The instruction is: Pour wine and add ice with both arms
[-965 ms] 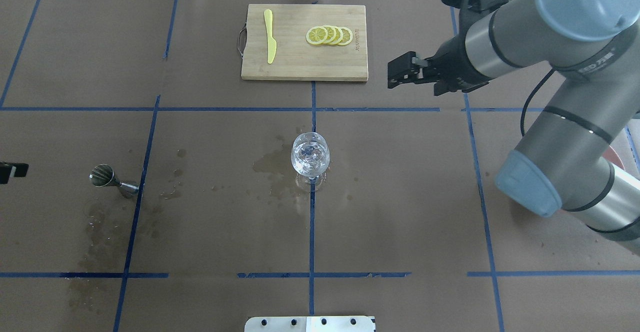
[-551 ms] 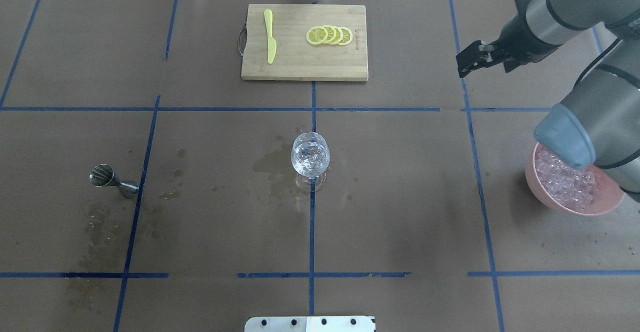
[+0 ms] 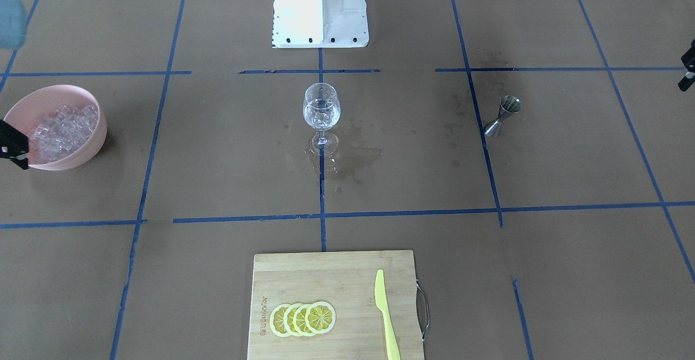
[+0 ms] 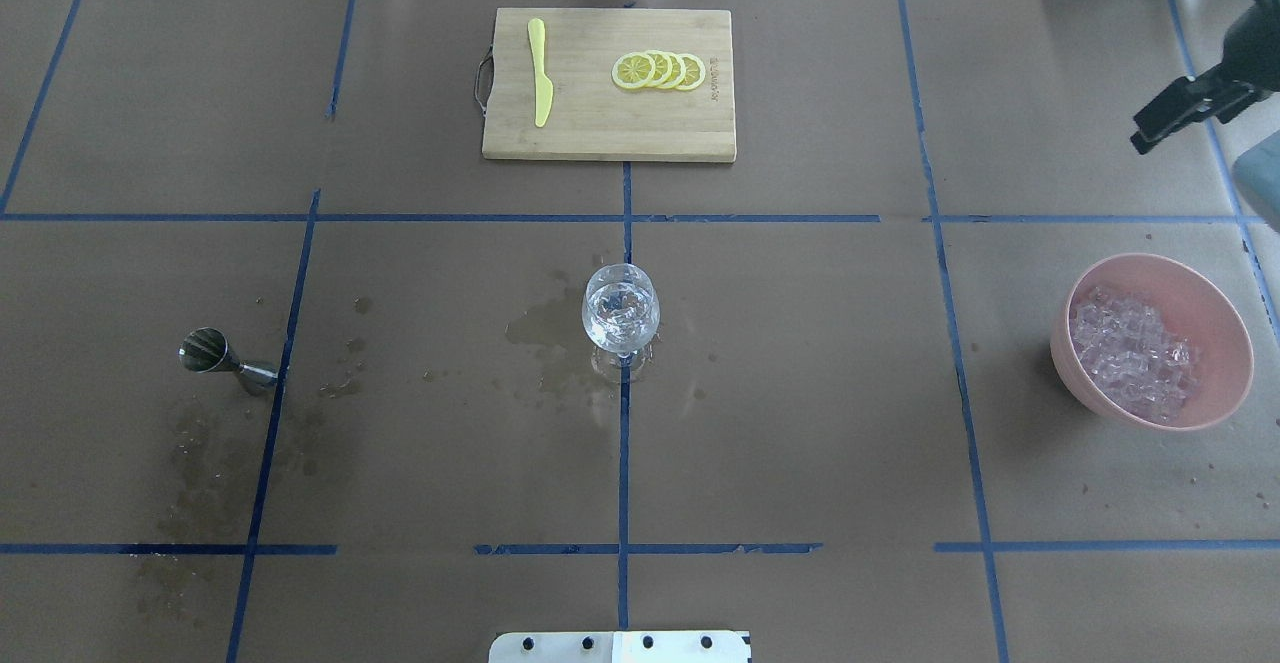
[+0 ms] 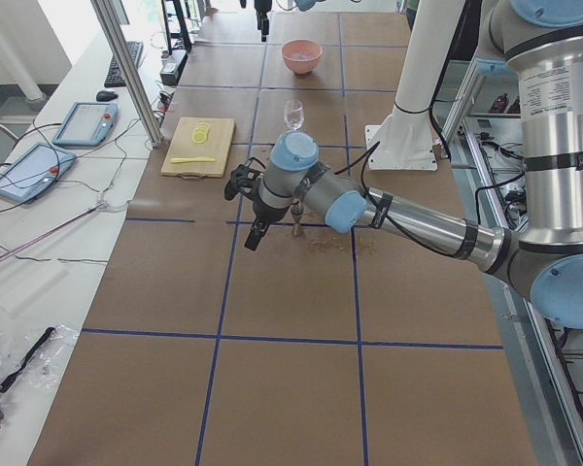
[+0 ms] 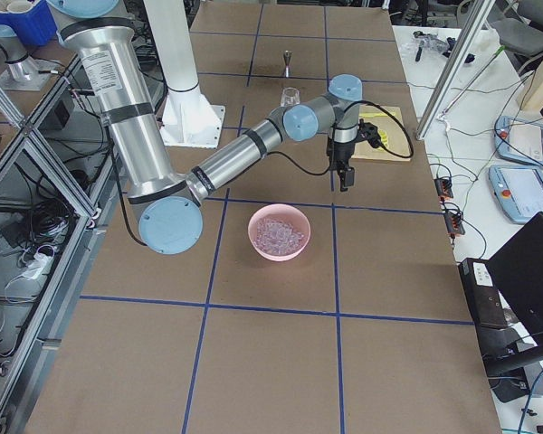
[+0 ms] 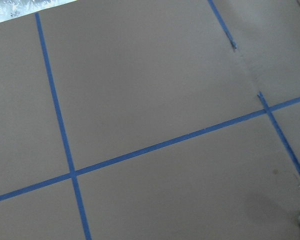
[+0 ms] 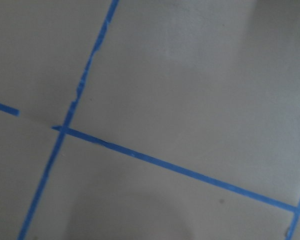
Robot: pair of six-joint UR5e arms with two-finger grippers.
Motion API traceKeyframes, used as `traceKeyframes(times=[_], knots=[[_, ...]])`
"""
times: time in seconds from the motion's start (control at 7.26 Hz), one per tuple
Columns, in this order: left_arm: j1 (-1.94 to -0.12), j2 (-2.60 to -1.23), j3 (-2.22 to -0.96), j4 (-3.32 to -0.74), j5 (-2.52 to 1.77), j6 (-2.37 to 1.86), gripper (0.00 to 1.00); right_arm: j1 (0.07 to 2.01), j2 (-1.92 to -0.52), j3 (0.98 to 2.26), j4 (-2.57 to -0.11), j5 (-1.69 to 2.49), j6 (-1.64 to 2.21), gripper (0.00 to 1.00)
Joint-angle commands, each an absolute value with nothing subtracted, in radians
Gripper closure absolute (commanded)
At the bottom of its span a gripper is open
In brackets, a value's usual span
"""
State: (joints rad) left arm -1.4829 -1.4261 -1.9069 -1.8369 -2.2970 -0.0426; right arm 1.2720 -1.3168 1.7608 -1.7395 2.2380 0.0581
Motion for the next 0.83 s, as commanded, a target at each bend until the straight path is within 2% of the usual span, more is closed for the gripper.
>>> traceKeyframes(times=[0.0,0.14,0.69], knots=[[-1.583,-1.48,-1.763,-1.79,-2.299,0.128,0.0,1.444,-1.377,1.598,-1.738,2.35,-0.223,0.0],[-1.604,-1.477,-1.749,-1.787,-2.299,0.144,0.0,1.494,-1.393,1.557,-1.738,2.385,-0.233,0.0],[-1.605,-1.477,-1.724,-1.698,-2.298,0.074,0.0,1.572,-1.475,1.548,-1.637,2.376,-0.175,0.0]])
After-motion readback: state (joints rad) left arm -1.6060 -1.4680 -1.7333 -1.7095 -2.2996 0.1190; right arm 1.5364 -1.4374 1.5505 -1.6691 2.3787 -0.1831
